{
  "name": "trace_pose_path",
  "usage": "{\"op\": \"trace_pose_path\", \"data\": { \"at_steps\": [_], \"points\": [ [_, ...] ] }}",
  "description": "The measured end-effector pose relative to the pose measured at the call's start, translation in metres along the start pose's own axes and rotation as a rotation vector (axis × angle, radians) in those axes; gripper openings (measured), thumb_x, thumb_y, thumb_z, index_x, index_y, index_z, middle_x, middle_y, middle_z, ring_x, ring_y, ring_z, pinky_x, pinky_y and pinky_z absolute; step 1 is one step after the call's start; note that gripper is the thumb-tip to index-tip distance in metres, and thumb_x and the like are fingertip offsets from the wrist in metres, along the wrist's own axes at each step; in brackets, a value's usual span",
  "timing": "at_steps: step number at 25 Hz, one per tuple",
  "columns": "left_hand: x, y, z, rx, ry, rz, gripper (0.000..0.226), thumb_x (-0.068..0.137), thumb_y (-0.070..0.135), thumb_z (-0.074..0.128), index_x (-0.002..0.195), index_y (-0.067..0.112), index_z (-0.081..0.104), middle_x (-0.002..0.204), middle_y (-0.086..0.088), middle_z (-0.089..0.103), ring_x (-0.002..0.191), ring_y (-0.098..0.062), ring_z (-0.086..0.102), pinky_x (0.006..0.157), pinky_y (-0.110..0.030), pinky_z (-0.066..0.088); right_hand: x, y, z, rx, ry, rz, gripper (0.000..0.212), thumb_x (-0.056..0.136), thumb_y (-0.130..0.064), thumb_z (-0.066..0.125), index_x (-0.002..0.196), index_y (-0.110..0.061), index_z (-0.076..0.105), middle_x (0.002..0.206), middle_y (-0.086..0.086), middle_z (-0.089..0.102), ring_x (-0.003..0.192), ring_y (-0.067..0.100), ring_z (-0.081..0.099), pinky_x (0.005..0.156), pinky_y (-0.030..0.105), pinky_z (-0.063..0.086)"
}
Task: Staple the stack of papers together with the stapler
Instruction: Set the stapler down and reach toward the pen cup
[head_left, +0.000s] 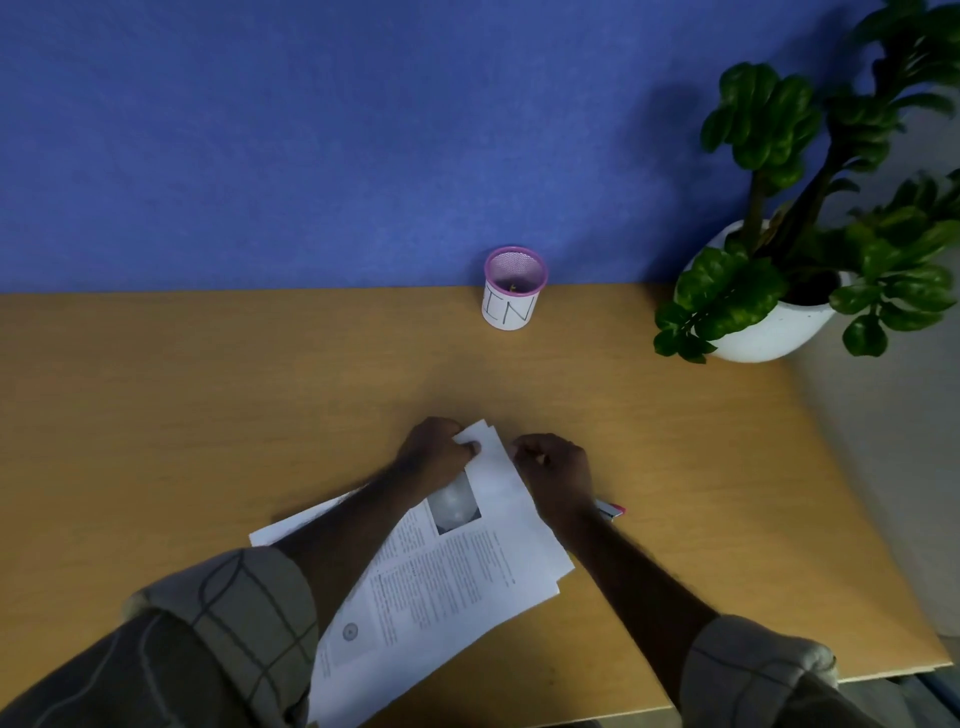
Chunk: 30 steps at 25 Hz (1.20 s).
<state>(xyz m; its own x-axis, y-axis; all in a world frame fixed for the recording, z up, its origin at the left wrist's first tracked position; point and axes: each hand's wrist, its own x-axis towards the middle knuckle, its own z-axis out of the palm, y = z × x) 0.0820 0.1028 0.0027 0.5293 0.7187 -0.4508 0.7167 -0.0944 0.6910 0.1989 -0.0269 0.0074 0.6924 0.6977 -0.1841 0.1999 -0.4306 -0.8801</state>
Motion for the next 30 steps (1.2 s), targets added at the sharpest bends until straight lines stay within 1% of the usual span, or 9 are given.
{"op": "trace_pose_path", "data": {
  "at_steps": [2, 6, 10, 15, 17, 20, 24, 27, 30],
  "points": [
    [0.002, -0.003, -0.007, 0.042, 0.059, -0.003, 0.029, 0.09, 0.033, 0.067, 0.095, 0.006, 0.074, 0.101, -0.011, 0.075, 0.094, -0.028, 0.069, 0.082, -0.036, 0.053, 0.01, -0.005, -0.003, 0.012, 0.051, -0.02, 0.011, 0.086, -0.011, 0.069, 0.094, -0.014, 0.076, 0.088, -0.006, 0.073, 0.082, 0.007, 0.066, 0.071, 0.023, 0.053],
    [0.005, -0.009, -0.018, 0.068, 0.1, -0.047, 0.022, 0.089, 0.034, 0.065, 0.076, 0.016, 0.064, 0.096, -0.011, 0.074, 0.093, -0.029, 0.068, 0.078, -0.034, 0.05, 0.041, -0.029, -0.009, 0.082, 0.155, -0.048, 0.009, 0.085, -0.014, 0.071, 0.093, -0.015, 0.077, 0.089, -0.003, 0.074, 0.081, 0.008, 0.066, 0.071, 0.022, 0.05],
    [0.007, -0.014, -0.028, 0.075, 0.163, -0.086, 0.022, 0.089, 0.034, 0.062, 0.079, 0.015, 0.065, 0.092, -0.008, 0.072, 0.095, -0.03, 0.066, 0.08, -0.035, 0.05, 0.082, -0.061, -0.014, 0.055, 0.251, -0.142, 0.01, 0.086, -0.015, 0.07, 0.093, -0.014, 0.077, 0.088, -0.001, 0.075, 0.081, 0.012, 0.067, 0.075, 0.027, 0.054],
    [0.011, -0.023, -0.038, -0.025, 0.218, -0.108, 0.022, 0.09, 0.031, 0.061, 0.083, 0.011, 0.069, 0.087, -0.007, 0.072, 0.088, -0.028, 0.066, 0.077, -0.036, 0.051, 0.134, -0.095, -0.012, 0.056, 0.297, -0.18, 0.007, 0.084, -0.014, 0.071, 0.085, -0.011, 0.076, 0.079, 0.002, 0.072, 0.071, 0.012, 0.063, 0.064, 0.024, 0.047],
    [0.014, -0.025, -0.04, -0.081, 0.22, -0.127, 0.023, 0.089, 0.03, 0.062, 0.081, 0.01, 0.069, 0.083, -0.007, 0.072, 0.085, -0.027, 0.066, 0.075, -0.036, 0.051, 0.152, -0.105, -0.011, -0.002, 0.287, -0.204, 0.008, 0.083, -0.013, 0.07, 0.085, -0.011, 0.077, 0.081, 0.004, 0.074, 0.074, 0.015, 0.065, 0.067, 0.027, 0.051],
    [0.015, -0.026, -0.039, -0.09, 0.211, -0.127, 0.024, 0.089, 0.03, 0.062, 0.076, 0.011, 0.066, 0.079, -0.004, 0.07, 0.082, -0.026, 0.066, 0.071, -0.034, 0.049, 0.178, -0.113, -0.012, -0.195, 0.284, -0.281, 0.014, 0.083, -0.013, 0.065, 0.087, -0.008, 0.078, 0.085, 0.01, 0.075, 0.078, 0.022, 0.066, 0.068, 0.028, 0.049],
    [0.014, -0.028, -0.037, -0.06, 0.228, -0.121, 0.027, 0.09, 0.032, 0.062, 0.069, 0.018, 0.056, 0.073, 0.002, 0.061, 0.077, -0.022, 0.06, 0.066, -0.028, 0.038, 0.209, -0.109, -0.01, -0.378, 0.256, -0.268, 0.027, 0.085, -0.012, 0.054, 0.1, -0.013, 0.076, 0.1, 0.011, 0.074, 0.098, 0.031, 0.064, 0.081, 0.039, 0.055],
    [0.013, -0.025, -0.037, -0.05, 0.235, -0.109, 0.024, 0.091, 0.031, 0.062, 0.077, 0.012, 0.064, 0.081, -0.01, 0.067, 0.079, -0.024, 0.06, 0.065, -0.028, 0.035, 0.215, -0.104, -0.007, -0.447, 0.266, -0.247, 0.03, 0.088, -0.01, 0.052, 0.107, -0.015, 0.075, 0.104, 0.011, 0.072, 0.1, 0.031, 0.063, 0.081, 0.04, 0.055],
    [0.011, -0.026, -0.04, -0.087, 0.236, -0.11, 0.027, 0.091, 0.028, 0.064, 0.085, 0.001, 0.067, 0.089, -0.016, 0.07, 0.074, -0.021, 0.056, 0.065, -0.029, 0.035, 0.21, -0.099, -0.004, -0.371, 0.273, -0.248, 0.026, 0.091, -0.008, 0.055, 0.109, -0.011, 0.074, 0.106, 0.011, 0.072, 0.1, 0.028, 0.064, 0.08, 0.036, 0.055]
  ]
}}
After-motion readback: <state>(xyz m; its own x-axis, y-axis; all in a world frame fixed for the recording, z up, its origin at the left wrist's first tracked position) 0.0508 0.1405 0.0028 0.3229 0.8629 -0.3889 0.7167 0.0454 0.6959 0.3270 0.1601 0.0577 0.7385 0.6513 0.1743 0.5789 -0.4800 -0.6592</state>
